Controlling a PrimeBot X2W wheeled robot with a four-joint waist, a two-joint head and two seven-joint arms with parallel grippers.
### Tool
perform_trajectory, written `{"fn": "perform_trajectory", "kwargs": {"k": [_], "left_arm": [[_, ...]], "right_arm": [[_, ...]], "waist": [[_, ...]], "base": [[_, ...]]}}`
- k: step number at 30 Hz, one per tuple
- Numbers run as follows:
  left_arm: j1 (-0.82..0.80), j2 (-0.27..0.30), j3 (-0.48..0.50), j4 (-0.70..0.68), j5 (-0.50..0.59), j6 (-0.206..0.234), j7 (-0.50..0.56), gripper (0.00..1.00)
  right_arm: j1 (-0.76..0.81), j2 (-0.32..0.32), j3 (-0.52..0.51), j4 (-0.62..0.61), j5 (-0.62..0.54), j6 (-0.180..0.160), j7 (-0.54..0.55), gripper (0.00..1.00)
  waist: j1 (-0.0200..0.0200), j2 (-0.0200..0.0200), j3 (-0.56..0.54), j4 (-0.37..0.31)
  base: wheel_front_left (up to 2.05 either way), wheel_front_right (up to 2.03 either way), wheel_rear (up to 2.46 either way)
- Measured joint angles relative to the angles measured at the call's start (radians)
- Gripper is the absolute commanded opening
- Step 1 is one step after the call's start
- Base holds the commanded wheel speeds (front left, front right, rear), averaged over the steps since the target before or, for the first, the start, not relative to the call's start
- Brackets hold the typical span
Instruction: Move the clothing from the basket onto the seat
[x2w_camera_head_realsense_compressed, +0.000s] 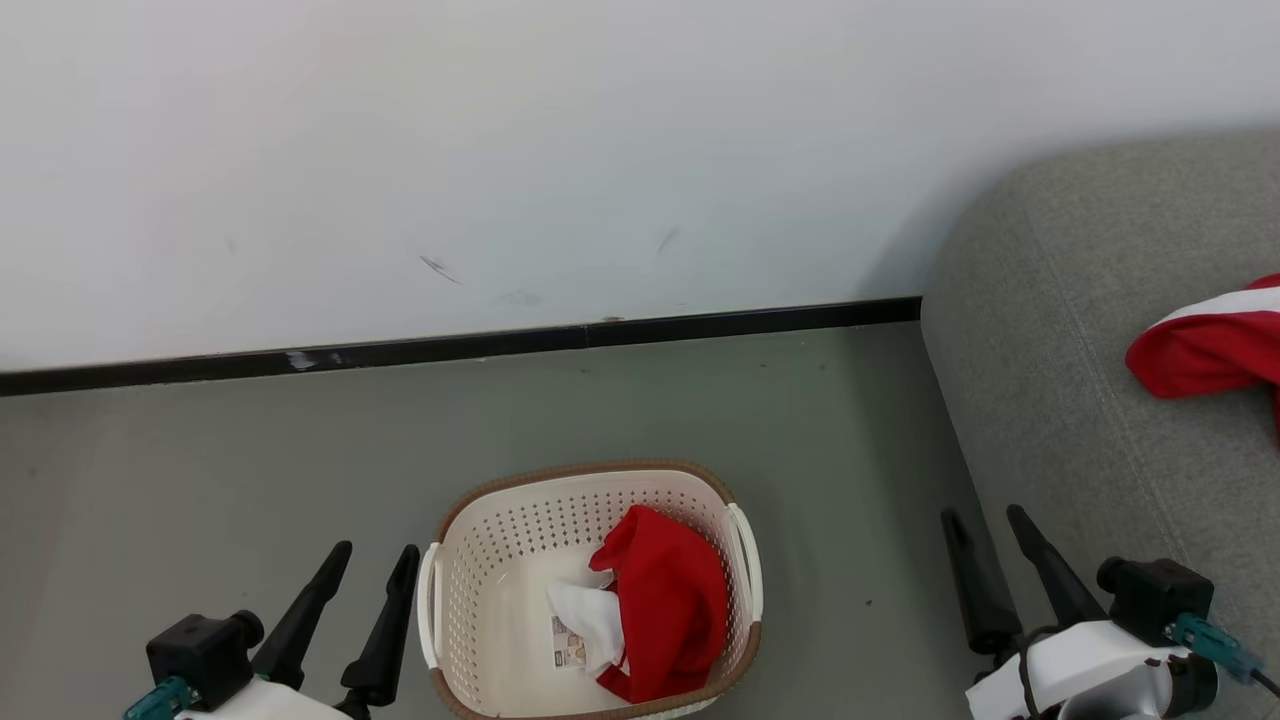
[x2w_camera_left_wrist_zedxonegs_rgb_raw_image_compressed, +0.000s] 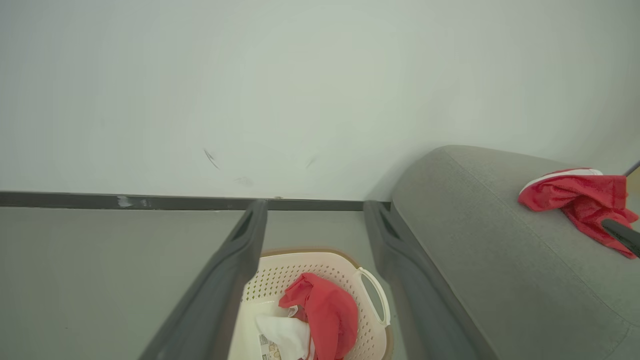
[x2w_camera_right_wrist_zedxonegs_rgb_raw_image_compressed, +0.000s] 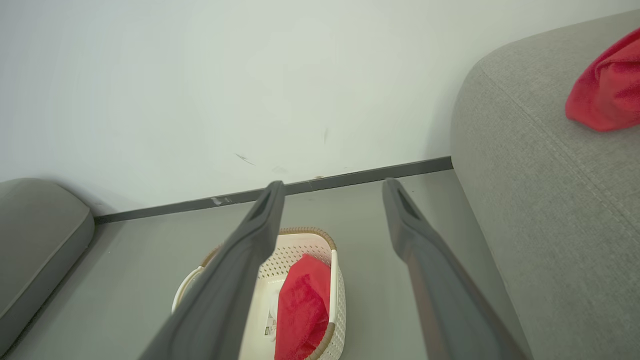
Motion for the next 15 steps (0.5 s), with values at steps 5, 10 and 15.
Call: {"fn": "perform_trajectory", "kwargs": {"k": [5,10,15], "left_arm": [[-0.013,0.002,-0.026,0.0,0.009,-0.013,0.018,1.0],[-0.052,0.003,-0.055,-0.003,0.021,-0.03,0.048,1.0],[-0.089,0.0,-0.071,-0.004,0.029,-0.039,0.061,1.0]], "right_arm": [[0.018,0.001,-0.007,-0.022,0.0,0.0,0.0,1.0],[0.018,0.001,-0.014,-0.058,-0.001,0.0,0.0,1.0],[0.018,0.001,-0.01,-0.08,-0.001,0.0,0.0,1.0]], "waist": [[0.0,0.0,0.027,-0.011],[0.0,0.0,0.066,-0.027],[0.0,0.0,0.105,-0.043]], "base": [[0.0,0.0,0.0],[0.0,0.0,0.0],[0.0,0.0,0.0]]}}
